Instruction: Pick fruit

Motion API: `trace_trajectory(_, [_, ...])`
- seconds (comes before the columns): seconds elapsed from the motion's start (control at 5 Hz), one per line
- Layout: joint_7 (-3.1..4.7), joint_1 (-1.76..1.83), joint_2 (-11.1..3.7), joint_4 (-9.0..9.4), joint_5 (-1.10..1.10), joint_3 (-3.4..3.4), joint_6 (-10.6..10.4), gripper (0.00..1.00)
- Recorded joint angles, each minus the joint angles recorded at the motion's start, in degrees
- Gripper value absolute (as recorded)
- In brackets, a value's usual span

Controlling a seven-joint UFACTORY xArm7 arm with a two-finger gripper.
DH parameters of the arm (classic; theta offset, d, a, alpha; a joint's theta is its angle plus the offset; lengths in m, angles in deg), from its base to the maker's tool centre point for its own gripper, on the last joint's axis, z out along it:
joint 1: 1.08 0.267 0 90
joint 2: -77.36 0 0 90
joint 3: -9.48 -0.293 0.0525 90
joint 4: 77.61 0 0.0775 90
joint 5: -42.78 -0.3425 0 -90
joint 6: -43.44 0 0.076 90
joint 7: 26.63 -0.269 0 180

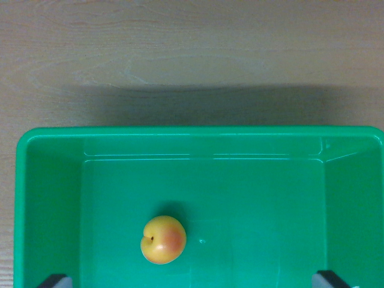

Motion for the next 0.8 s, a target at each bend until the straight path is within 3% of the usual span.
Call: trace_trajectory(0.8, [0.29, 0.13, -0.41, 1.6, -0.04, -0.08, -1.9, 0.0])
